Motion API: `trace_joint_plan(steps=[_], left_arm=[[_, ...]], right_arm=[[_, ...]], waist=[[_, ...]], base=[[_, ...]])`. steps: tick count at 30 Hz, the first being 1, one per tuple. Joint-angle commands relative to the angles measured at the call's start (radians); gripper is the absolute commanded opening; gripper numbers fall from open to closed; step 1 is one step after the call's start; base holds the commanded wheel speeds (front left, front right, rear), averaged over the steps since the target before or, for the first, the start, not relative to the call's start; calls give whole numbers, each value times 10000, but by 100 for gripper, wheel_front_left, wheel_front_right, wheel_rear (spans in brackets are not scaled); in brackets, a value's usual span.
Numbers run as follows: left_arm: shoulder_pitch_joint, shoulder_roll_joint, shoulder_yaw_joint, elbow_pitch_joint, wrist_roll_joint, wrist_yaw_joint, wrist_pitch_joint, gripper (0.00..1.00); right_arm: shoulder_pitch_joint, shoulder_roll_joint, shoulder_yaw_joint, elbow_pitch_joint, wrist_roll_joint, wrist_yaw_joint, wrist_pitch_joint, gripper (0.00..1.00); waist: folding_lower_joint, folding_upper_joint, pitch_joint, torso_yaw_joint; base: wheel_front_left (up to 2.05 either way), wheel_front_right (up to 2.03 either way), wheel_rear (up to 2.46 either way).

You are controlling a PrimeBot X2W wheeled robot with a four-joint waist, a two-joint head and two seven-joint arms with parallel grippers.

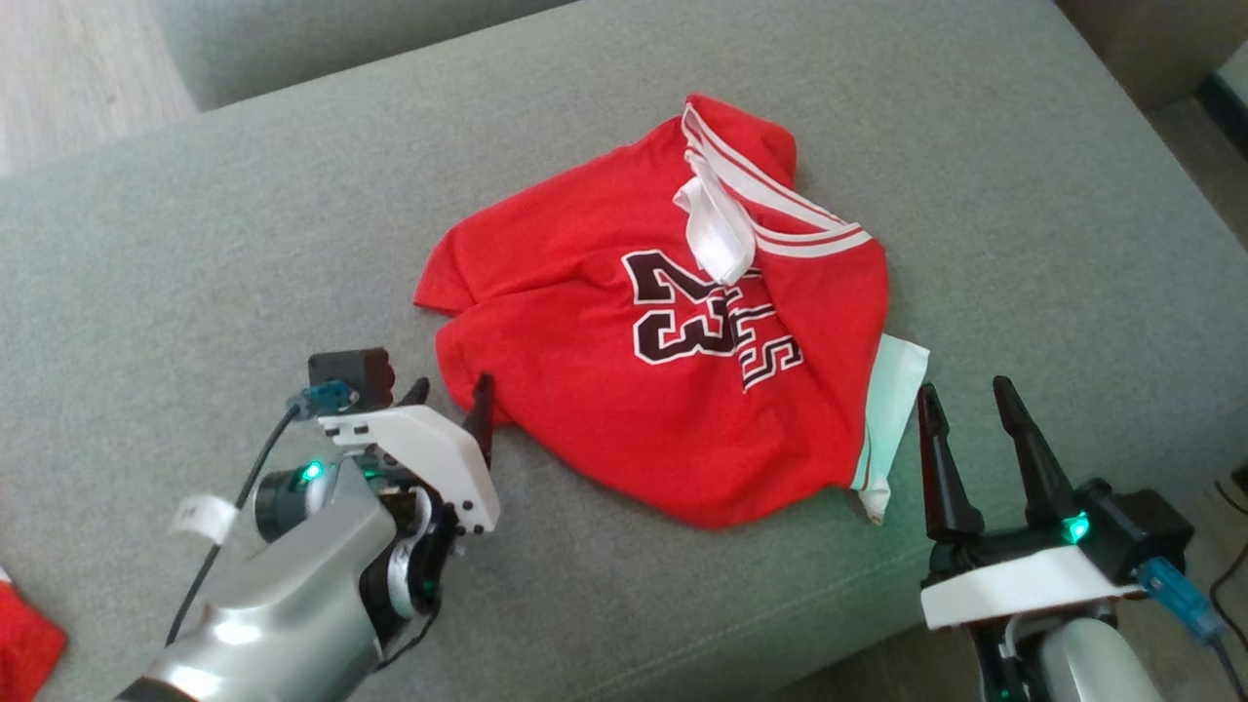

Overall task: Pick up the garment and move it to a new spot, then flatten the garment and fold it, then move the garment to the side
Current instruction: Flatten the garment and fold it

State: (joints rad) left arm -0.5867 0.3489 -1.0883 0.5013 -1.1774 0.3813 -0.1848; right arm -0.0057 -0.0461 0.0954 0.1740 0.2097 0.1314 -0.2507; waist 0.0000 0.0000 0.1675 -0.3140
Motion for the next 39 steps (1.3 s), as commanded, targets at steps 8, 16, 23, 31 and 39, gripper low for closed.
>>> trace_joint_plan(steps=[8, 16, 23, 31, 39], left_arm=[[-241, 384, 452, -266, -331, 112, 388, 100], [-303, -51, 601, -872, -580, -774, 144, 0], [216, 429, 1109, -3612, -85, 42, -568, 0], [1318, 2032, 1023, -8117, 591, 2026, -466, 0], [1172, 2647, 732, -10169, 1004, 3039, 181, 0]], right_arm=[[-339, -41, 294, -336, -124, -7, -111, 100], [-126, -41, 139, -286, -89, -7, -111, 100], [187, -41, -151, -343, -202, -7, -111, 100], [249, -41, -181, -462, -257, -7, -111, 100], [60, -41, 86, -393, -250, -7, -111, 100]], waist=[[0, 0, 248, -220], [0, 0, 107, 29], [0, 0, -231, 953], [0, 0, -289, 1972], [0, 0, -185, 1946]], base=[[0, 0, 0], [0, 0, 0], [0, 0, 0], [0, 0, 0], [0, 0, 0]])
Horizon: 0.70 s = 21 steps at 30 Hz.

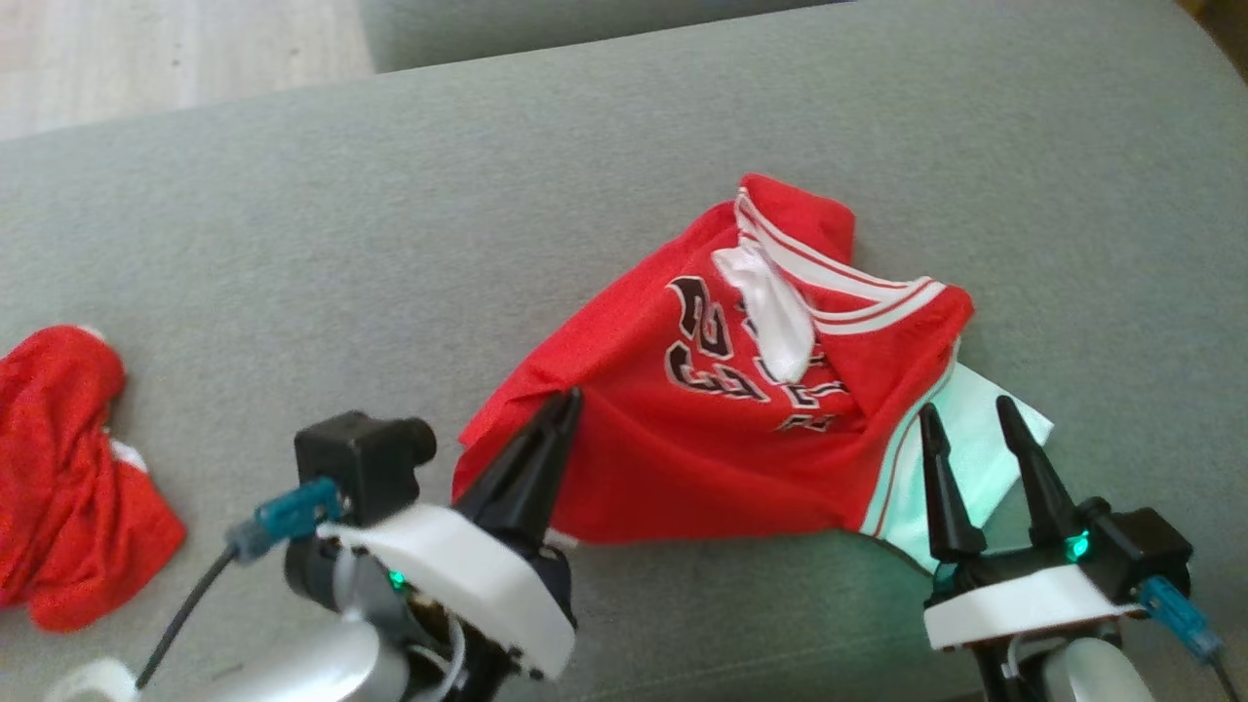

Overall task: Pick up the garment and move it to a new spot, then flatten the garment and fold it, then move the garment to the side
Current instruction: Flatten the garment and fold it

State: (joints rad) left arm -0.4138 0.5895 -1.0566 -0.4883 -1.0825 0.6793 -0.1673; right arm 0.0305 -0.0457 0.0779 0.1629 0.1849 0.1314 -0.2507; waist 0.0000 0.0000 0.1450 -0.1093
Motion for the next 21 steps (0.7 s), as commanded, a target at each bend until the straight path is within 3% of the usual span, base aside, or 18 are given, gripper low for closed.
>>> trace_joint_plan(steps=[1, 8, 13, 14, 16, 18, 21], left_arm=[[-663, 318, 389, -191, 113, 117, 112, 0], [-878, 696, 1077, 1884, -655, -141, 556, 0], [-1005, 679, 1768, 4746, -1471, -848, 661, 0], [-1086, 591, 1834, 5353, -1560, -1048, 657, 8], [-1244, 296, 2002, 6536, -1756, -1467, 552, 41], [-1416, 88, 1997, 7683, -1698, -1715, 408, 100], [-1586, -237, 2060, 8789, -1569, -1964, -44, 100]], right_arm=[[-349, -45, 302, -269, 19, -7, -111, 100], [-500, -45, 355, -157, 177, -7, -111, 100], [-503, -45, 334, -109, 238, -7, -111, 100], [-519, -45, 356, -110, 243, -7, -111, 100], [-555, -45, 395, -111, 262, -7, -111, 100], [-590, -45, 419, -98, 270, -7, -111, 100], [-625, -45, 415, -90, 255, -7, -111, 100]], waist=[[0, 0, 64, -204], [0, 0, 300, -1214], [0, 0, 540, -1693], [0, 0, 587, -1752], [0, 0, 649, -1826], [0, 0, 678, -1865], [0, 0, 650, -1856]], base=[[0, 0, 0], [0, 0, 0], [0, 0, 0], [0, 0, 0], [0, 0, 0], [0, 0, 0], [0, 0, 0]])
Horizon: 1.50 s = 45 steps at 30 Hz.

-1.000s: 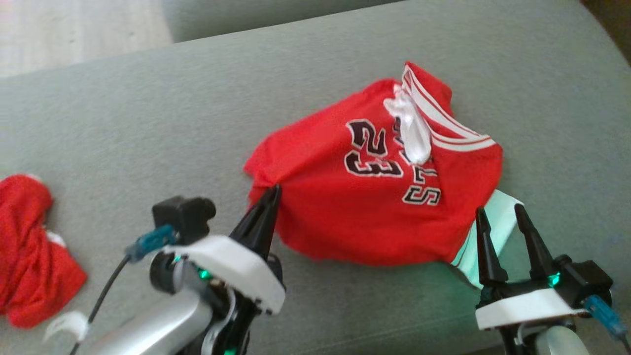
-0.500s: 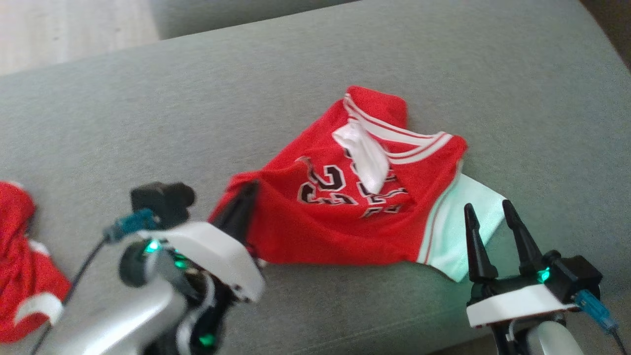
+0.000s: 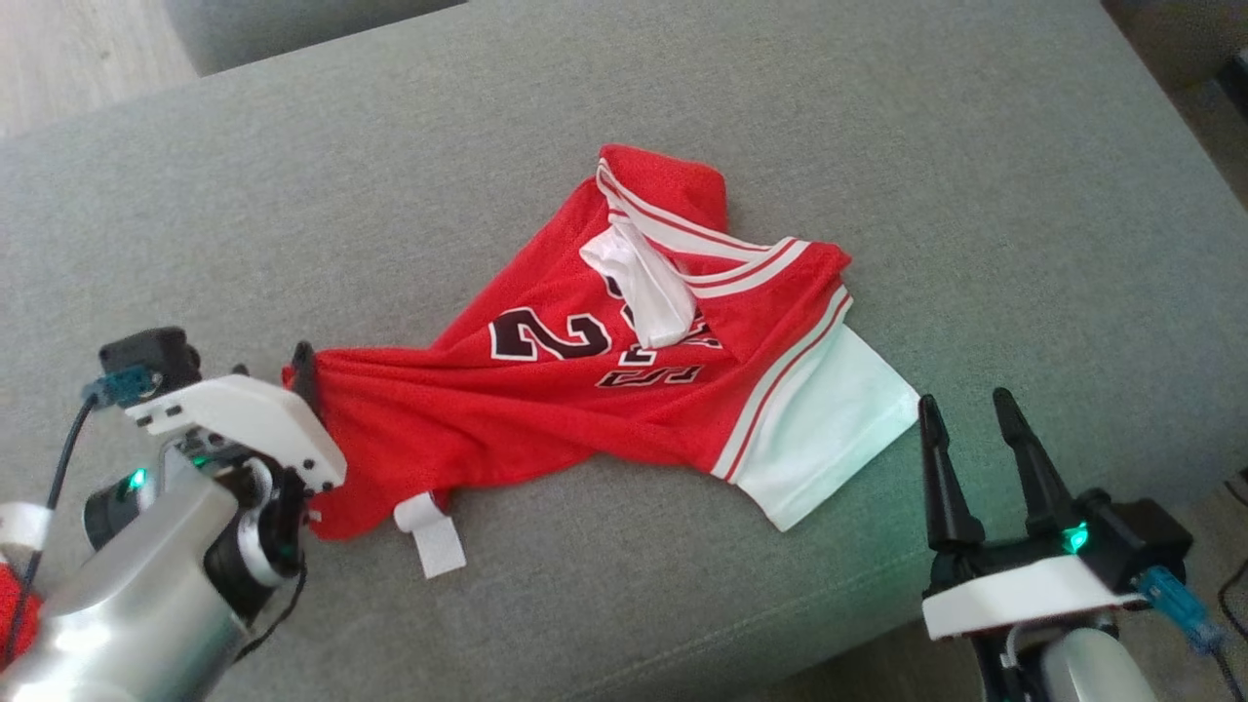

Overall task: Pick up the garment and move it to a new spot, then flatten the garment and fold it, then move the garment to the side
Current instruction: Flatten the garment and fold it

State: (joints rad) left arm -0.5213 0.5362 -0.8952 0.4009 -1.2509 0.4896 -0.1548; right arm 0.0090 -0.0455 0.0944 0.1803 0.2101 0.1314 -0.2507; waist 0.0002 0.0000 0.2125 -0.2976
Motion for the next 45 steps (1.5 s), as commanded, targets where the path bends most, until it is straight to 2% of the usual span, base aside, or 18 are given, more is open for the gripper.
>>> trace_joint_plan(steps=[1, 4, 7, 13, 16, 19, 27, 28, 29, 30, 36, 45], left_arm=[[-502, 190, 478, 45, 125, -167, -313, 100], [-210, -13, 599, -12, 176, -340, -690, 100], [384, -62, 700, -693, 435, -278, -940, 100], [2068, -66, 1166, -2767, 1507, 536, -1062, 100], [2646, -83, 1025, -3306, 1735, 696, -1043, 100], [2695, 2, 688, -3238, 1872, 671, -796, 100], [2247, -436, 488, -1922, 1568, 147, -236, 100], [2251, -473, 479, -1785, 1513, 66, -198, 81], [2254, -492, 431, -1674, 1485, -48, -147, 19], [2247, -499, 381, -1582, 1484, -172, -127, 0], [2228, -713, 333, -1292, 1336, -609, -134, 0], [2120, -1082, 10, -1003, 1460, -912, -131, 0]], right_arm=[[-390, -47, 204, -271, -13, -7, -111, 100], [-243, -47, 16, -292, -91, -7, -111, 100], [-92, -47, -109, -333, -190, -7, -111, 100], [48, -47, -228, -531, -424, -7, -111, 100], [36, -47, -240, -612, -540, -7, -111, 100], [-15, -49, -182, -614, -597, -7, -111, 100], [-174, -49, -29, -517, -624, -7, -111, 100], [-163, -49, -34, -502, -619, -7, -111, 100], [-147, -49, -47, -495, -611, -7, -111, 100], [-123, -48, -69, -491, -604, -7, -111, 100], [21, -48, -212, -448, -612, -7, -111, 100], [-36, -48, -184, -411, -650, -7, -111, 100]], waist=[[-2, 0, -67, 73], [-2, 0, -224, 287], [-2, 0, -384, 570], [-2, 0, -534, 1077], [-2, 0, -460, 1280], [-2, 0, -392, 1338], [-2, 0, -294, 1097], [-2, 0, -305, 1050], [-2, 0, -318, 1016], [-2, 0, -333, 997], [-2, 0, -493, 1082], [-2, 0, -695, 1337]], base=[[0, 0, 0], [0, 0, 0], [0, 0, 0], [0, 0, 0], [0, 0, 0], [0, 0, 0], [0, 0, 0], [0, 0, 0], [0, 0, 0], [0, 0, 0], [0, 0, 0], [0, 0, 0]])
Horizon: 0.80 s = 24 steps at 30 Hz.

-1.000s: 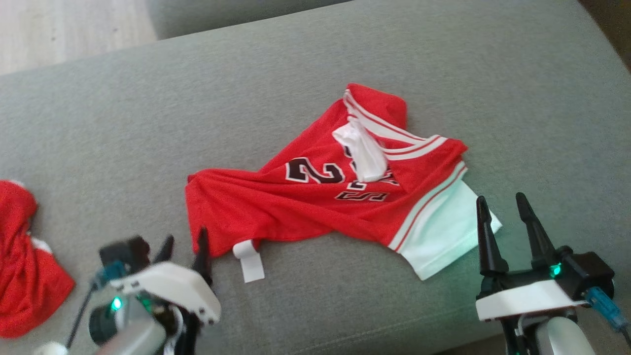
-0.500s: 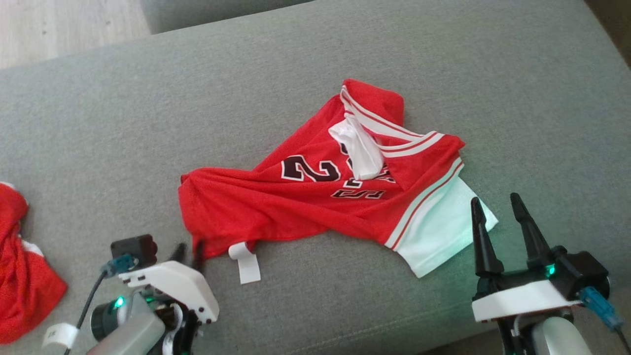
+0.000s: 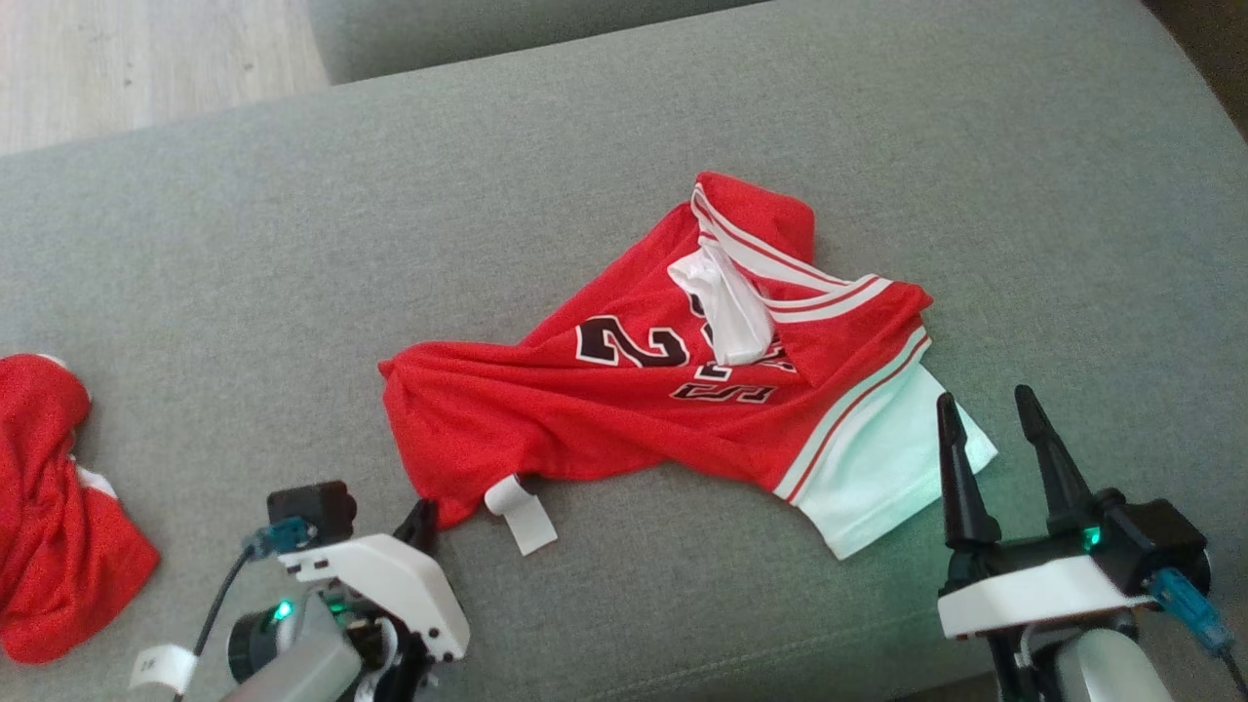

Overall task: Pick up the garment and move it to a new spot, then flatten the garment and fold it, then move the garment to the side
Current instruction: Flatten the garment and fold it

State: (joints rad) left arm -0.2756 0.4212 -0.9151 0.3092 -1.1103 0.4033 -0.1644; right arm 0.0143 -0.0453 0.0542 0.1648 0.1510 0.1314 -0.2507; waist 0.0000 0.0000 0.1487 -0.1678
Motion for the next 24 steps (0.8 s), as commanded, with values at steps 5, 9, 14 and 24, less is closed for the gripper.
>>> trace_joint_plan(steps=[5, 9, 14, 24], left_arm=[[-131, 285, 282, -602, 111, 149, -184, 0], [387, 915, 364, -1840, 88, 545, -131, 0], [1192, 1899, 466, -3458, -7, 1287, 128, 0], [1614, 2160, 461, -3588, -200, 1765, 404, 36]], right_arm=[[97, -50, 160, -238, -81, -7, -111, 100], [269, -50, 66, -293, -89, -7, -111, 100], [358, -51, 63, -361, -108, -7, -111, 100], [240, -115, 218, -291, -117, -7, -111, 100]], waist=[[0, 0, -304, 155], [0, 0, -424, 311], [0, 0, -428, 530], [0, 0, -321, 644]], base=[[0, 0, 0], [0, 0, 0], [0, 0, 0], [0, 0, 0]])
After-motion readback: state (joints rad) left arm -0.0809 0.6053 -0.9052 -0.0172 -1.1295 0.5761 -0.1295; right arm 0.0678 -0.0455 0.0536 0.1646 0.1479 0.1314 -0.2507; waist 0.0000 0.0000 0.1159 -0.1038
